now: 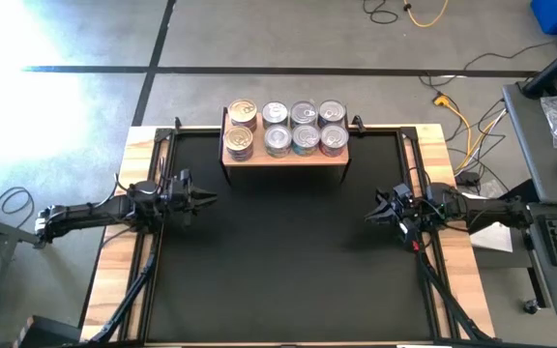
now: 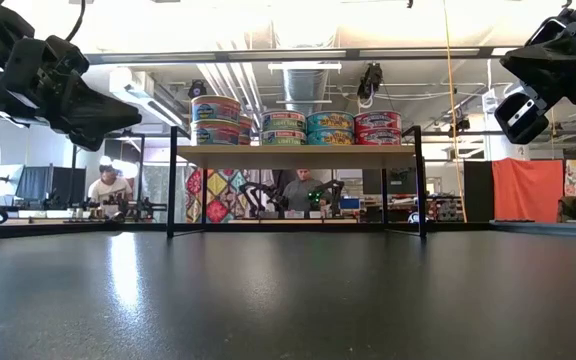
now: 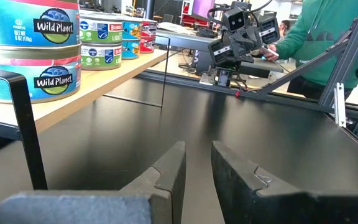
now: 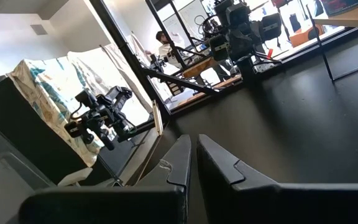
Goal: Stack canned seafood by type on shelf
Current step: Return to Home Position
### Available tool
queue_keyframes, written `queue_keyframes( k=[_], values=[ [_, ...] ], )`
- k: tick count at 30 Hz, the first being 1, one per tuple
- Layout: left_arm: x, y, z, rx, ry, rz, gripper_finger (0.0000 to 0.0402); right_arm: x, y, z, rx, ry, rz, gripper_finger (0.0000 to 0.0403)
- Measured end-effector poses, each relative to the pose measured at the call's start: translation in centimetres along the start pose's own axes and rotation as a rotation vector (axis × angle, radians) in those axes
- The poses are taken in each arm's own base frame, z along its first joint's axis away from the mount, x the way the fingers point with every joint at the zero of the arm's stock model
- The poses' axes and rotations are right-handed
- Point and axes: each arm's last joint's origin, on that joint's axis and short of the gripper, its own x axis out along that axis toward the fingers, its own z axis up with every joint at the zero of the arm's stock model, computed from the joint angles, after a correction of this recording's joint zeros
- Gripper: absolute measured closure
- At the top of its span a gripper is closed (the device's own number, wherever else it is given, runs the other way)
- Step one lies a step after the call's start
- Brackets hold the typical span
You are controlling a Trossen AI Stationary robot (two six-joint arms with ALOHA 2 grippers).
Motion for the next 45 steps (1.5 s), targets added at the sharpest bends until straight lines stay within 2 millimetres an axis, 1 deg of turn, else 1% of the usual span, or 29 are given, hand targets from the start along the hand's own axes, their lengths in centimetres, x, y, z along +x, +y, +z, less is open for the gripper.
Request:
queue_keyframes(
  k=[18,30,41,45],
  values=[
    [0.0,0.0,0.0,0.0,0.0,0.0,0.034,0.0,0.0,0.0,0.0,-0.002,-0.003,0.0385],
    [0.0,0.0,0.0,0.0,0.0,0.0,0.034,-0.4,-1.2,0.7,-0.008,-0.073,-0.127,0.0385],
    [0.0,0.0,0.0,0.0,0.0,0.0,0.034,-0.4,-1.1,0.7,-0.008,-0.072,-0.125,0.0385],
    [0.0,0.0,0.0,0.0,0.0,0.0,0.034,-0.3,-0.9,0.5,-0.006,-0.056,-0.098,0.0385]
  ],
)
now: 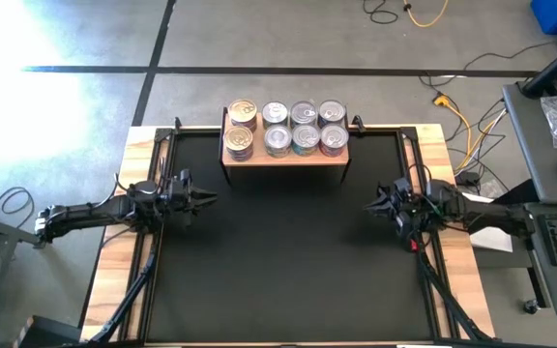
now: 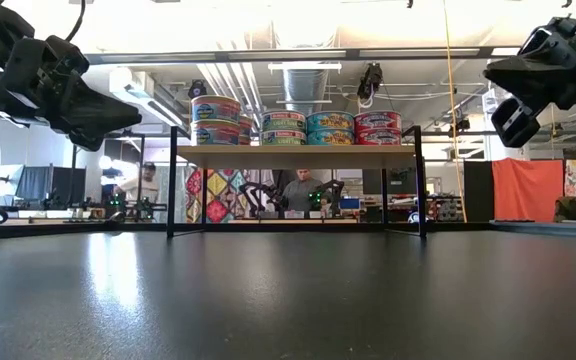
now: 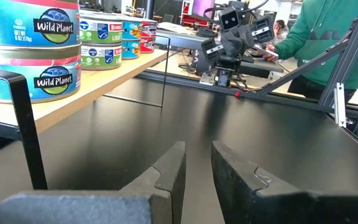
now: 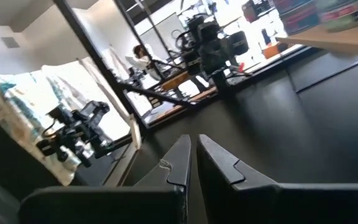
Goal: Stack canned seafood by type on shelf
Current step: Return to Home Position
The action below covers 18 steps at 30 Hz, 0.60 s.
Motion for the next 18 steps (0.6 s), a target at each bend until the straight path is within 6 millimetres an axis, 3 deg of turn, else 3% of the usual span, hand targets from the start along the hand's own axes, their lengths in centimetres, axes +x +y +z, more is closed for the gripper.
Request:
queue_keyframes(
  k=[18],
  values=[
    [0.0,0.0,0.0,0.0,0.0,0.0,0.034,0.09,0.43,-0.26,0.003,0.027,0.047,0.0385]
  ],
)
